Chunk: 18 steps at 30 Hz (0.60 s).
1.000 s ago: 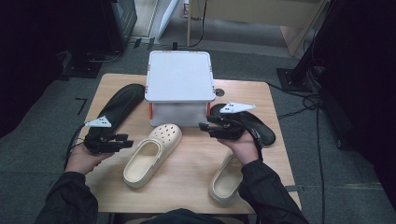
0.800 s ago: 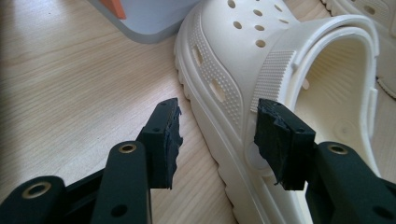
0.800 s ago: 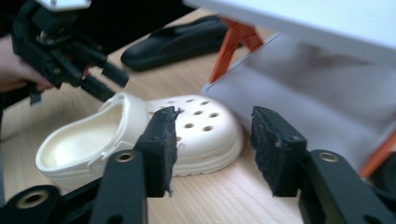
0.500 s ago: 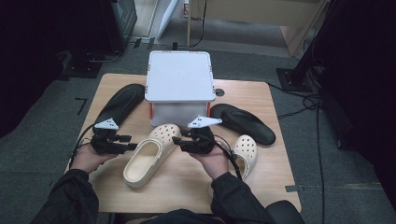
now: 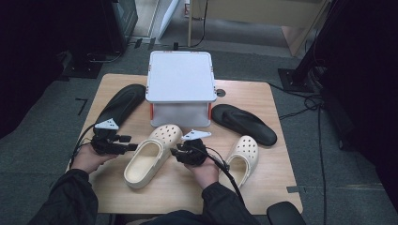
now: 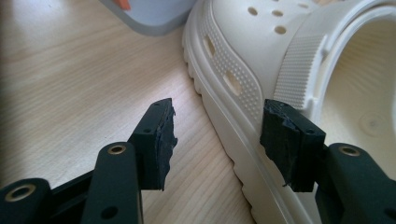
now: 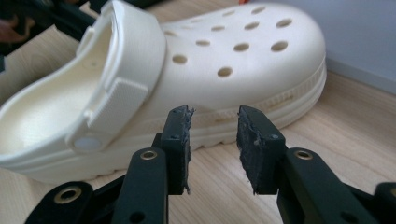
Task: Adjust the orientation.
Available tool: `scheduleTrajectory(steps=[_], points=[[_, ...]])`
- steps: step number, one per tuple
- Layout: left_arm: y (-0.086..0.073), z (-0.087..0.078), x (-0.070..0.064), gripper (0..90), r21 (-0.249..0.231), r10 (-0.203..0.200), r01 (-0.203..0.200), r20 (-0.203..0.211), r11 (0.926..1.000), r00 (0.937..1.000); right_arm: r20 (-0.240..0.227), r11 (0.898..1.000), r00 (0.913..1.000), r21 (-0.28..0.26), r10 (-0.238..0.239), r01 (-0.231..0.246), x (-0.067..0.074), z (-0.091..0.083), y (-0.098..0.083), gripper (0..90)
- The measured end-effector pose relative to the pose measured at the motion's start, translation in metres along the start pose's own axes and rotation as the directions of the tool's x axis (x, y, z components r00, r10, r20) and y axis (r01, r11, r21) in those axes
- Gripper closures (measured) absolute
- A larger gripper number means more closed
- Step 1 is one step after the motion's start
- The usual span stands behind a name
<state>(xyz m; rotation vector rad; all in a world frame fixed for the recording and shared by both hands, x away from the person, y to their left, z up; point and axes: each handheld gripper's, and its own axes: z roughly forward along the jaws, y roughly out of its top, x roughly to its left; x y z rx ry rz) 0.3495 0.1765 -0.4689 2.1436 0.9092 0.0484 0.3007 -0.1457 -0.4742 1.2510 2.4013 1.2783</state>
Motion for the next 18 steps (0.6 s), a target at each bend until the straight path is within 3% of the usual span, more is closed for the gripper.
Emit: scheduleTrajectory(steps=[6, 9, 18], points=[[-0.002, 0.005, 0.0, 45.7, 0.043, -0.014, 0.014, -0.001, 0.999, 0.9999, -0.011, 1.0, 0.9999, 0.026, -0.005, 0.005, 0.004, 0.008, -0.01, 64.8], [-0.002, 0.006, -0.003, 46.4, 0.046, 0.006, -0.006, -0.003, 0.9989, 1.0, -0.022, 1.0, 0.9997, 0.019, 0.004, -0.004, 0.004, 0.011, -0.012, 64.7], [-0.002, 0.008, -0.004, 53.6, 0.066, -0.026, 0.026, 0.001, 0.9975, 0.9997, -0.053, 1.0, 0.9985, 0.019, 0.009, -0.008, 0.001, 0.018, -0.008, 63.9]])
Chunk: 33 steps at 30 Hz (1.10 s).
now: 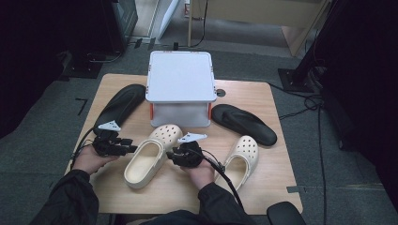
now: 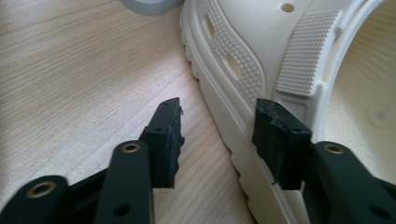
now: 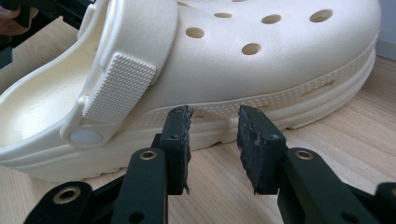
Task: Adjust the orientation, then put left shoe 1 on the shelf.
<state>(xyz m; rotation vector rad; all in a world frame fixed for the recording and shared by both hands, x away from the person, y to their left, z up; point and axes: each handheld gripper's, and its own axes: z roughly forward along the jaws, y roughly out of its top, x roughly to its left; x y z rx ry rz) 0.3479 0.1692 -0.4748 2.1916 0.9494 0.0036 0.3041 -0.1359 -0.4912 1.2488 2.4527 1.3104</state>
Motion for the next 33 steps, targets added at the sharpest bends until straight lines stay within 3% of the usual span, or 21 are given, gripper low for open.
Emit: scheduleTrajectory(steps=[8, 22, 27, 31, 33], points=[[0.0, 0.002, -0.007, 58.2, 0.014, 0.006, -0.006, 0.022, 0.9999, 0.9997, 0.007, 1.0, 1.0, 0.014, 0.001, -0.001, -0.005, -0.004, 0.002, 62.7], [0.004, 0.013, -0.029, 56.7, 0.047, 0.07, -0.074, 0.083, 0.9961, 0.994, 0.056, 1.0, 0.9984, 0.016, 0.012, -0.013, -0.02, -0.01, 0.001, 62.7], [0.005, 0.015, -0.033, 55.9, 0.049, 0.074, -0.079, 0.095, 0.9957, 0.9927, 0.057, 0.999, 0.998, 0.018, 0.026, -0.027, -0.024, -0.012, 0.002, 62.6], [0.005, 0.015, -0.032, 53.3, 0.037, 0.089, -0.092, 0.087, 0.9951, 0.9922, 0.058, 0.999, 0.998, 0.022, 0.026, -0.027, -0.025, -0.012, 0.002, 61.9], [0.005, 0.013, -0.03, 48.8, 0.007, 0.074, -0.074, 0.087, 0.9972, 0.9935, 0.055, 0.999, 0.9981, 0.012, 0.029, -0.029, -0.026, -0.013, 0.002, 61.1]])
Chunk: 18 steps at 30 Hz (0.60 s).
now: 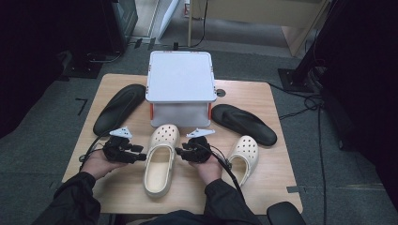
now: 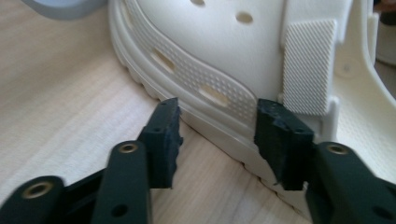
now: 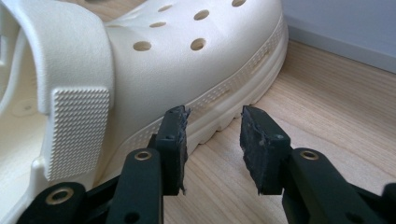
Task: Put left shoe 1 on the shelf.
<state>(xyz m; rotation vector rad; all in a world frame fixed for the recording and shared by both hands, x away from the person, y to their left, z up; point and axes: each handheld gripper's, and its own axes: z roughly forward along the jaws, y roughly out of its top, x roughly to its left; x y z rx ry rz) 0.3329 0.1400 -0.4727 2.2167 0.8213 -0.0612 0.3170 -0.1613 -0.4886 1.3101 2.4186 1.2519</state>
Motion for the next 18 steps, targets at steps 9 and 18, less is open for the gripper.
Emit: scheduleTrajectory(steps=[9, 18], points=[[0.002, -0.008, 0.005, 44.2, -0.05, -0.026, 0.025, -0.014, 0.9984, 0.9996, -0.043, 0.999, 0.9991, -0.05, 0.002, -0.005, 0.002, -0.02, 0.012, 56.0], [0.011, -0.012, 0.013, 41.6, -0.093, -0.049, 0.046, -0.027, 0.9946, 0.9984, -0.059, 0.993, 0.997, -0.111, -0.049, 0.042, 0.019, -0.044, 0.023, 49.7]])
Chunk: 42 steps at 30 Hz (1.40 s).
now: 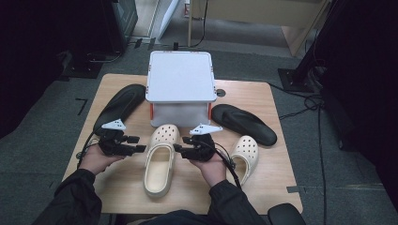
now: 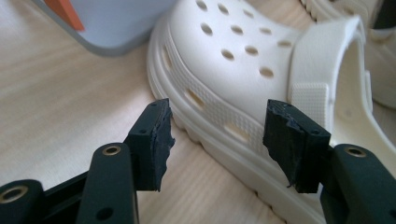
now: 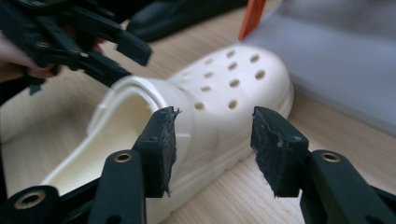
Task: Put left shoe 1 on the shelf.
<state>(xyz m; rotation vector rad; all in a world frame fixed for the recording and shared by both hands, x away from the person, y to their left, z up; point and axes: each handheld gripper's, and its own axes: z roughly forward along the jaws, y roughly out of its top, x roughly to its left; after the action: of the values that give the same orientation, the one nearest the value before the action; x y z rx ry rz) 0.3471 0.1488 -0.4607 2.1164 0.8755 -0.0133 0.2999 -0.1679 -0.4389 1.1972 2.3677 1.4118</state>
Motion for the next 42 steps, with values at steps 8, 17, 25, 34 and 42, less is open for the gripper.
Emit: scheduleTrajectory(steps=[8, 17, 25, 34, 42], points=[[0.015, 0.0, 0.007, 40.7, -0.028, -0.002, 0.001, -0.007, 0.9996, 1.0, -0.024, 0.999, 0.9989, 0.021, -0.041, 0.041, 0.022, 0.016, -0.005, 43.6], [0.019, -0.007, 0.011, 40.6, -0.07, -0.005, 0.005, 0.0, 0.9976, 1.0, 0.079, 0.996, 0.9947, 0.056, -0.067, 0.063, 0.024, 0.045, -0.013, 41.0], [0.016, -0.015, 0.014, 40.9, -0.09, -0.013, 0.012, -0.013, 0.9958, 0.9998, 0.095, 0.999, 0.9947, 0.036, -0.038, 0.034, 0.02, 0.041, -0.013, 55.4], [0.016, -0.015, 0.014, 41.1, -0.091, -0.007, 0.006, -0.011, 0.9958, 0.9999, 0.137, 0.999, 0.9893, 0.027, -0.051, 0.048, 0.014, 0.028, -0.013, 73.4], [0.016, -0.015, 0.013, 41.1, -0.094, -0.005, 0.003, -0.015, 0.9955, 0.9999, 0.129, 1.0, 0.9915, 0.014, -0.018, 0.016, 0.008, 0.022, -0.005, 75.3]])
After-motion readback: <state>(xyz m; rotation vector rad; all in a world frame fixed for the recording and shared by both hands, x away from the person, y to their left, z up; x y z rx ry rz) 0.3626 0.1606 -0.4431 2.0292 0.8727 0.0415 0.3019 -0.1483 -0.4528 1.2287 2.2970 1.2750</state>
